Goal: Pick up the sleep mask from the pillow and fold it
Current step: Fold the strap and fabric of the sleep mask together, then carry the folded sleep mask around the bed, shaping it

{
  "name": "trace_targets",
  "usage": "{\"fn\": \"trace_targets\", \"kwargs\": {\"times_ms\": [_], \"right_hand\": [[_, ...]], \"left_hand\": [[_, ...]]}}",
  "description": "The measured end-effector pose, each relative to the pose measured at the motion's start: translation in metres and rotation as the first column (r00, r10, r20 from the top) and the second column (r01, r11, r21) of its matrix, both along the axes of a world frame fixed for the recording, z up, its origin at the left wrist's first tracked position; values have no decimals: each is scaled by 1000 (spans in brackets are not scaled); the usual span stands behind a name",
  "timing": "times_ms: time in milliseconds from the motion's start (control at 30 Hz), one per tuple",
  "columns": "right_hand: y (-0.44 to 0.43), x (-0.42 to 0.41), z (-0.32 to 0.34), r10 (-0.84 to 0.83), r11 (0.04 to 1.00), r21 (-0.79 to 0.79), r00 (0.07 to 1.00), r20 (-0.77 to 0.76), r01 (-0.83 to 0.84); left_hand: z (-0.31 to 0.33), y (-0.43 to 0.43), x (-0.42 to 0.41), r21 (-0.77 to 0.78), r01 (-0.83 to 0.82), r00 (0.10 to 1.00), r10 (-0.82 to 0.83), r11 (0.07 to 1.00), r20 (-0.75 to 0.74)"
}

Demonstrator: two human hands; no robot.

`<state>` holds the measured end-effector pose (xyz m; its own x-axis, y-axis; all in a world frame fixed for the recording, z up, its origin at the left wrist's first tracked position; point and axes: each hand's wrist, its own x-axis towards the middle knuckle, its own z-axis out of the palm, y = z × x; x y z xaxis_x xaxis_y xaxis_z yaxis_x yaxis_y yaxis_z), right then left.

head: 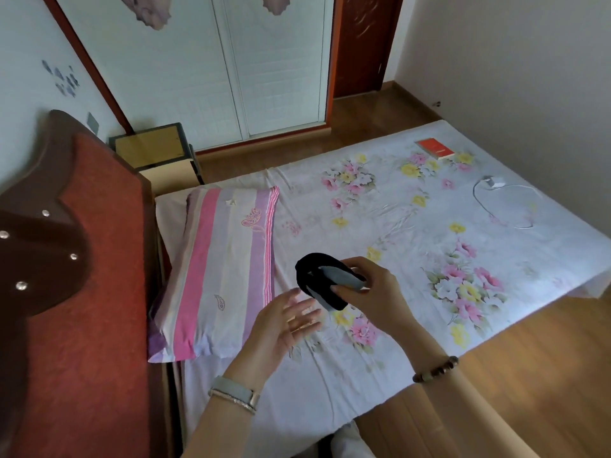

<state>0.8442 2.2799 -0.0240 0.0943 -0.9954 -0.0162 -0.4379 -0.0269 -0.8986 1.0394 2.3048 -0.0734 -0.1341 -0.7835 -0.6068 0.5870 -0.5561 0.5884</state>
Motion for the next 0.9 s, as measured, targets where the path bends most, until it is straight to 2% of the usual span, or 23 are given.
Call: {"fn": "trace_targets", "kwargs": {"times_ms": [100, 167, 267, 333, 433, 533, 600, 667, 700, 767, 900], "right_hand": [[13, -9, 6, 16, 988, -152, 999, -30, -20], [22, -17, 5, 27, 969, -244, 995, -100, -51], [37, -33, 0, 9, 922, -382, 987, -159, -70], [47, -46, -3, -18, 919, -391, 986, -164, -48], [63, -71, -3, -96, 954, -296, 983, -154, 47], [79, -102, 0, -250, 962, -95, 966, 70, 256], [86, -128, 3, -391, 919, 96, 863, 319, 381], [94, -154, 6, -502, 864, 316, 713, 490, 391], [98, -167, 6, -531, 845, 387, 671, 518, 370], [108, -192, 5, -542, 834, 434, 653, 529, 340], [126, -245, 3, -547, 833, 332, 753, 365, 443]], "left_hand": [[13, -1, -11, -8, 131, 961, -129, 991, -243], [22, -5, -20, -70, 212, 919, -223, 975, -325], [33, -10, -39, -126, 269, 907, -296, 955, -299], [33, -12, -54, -150, 276, 923, -305, 949, -236], [32, -13, -81, -196, 296, 932, -327, 935, -153], [36, -15, -113, -216, 364, 917, -389, 906, -90], [40, -14, -139, -235, 423, 894, -445, 875, -45], [42, -12, -167, -265, 485, 861, -509, 834, -25], [42, -11, -183, -281, 514, 841, -541, 810, -19], [40, -7, -215, -295, 563, 807, -591, 772, -9], [36, 0, -280, -306, 649, 744, -665, 696, 65]]}}
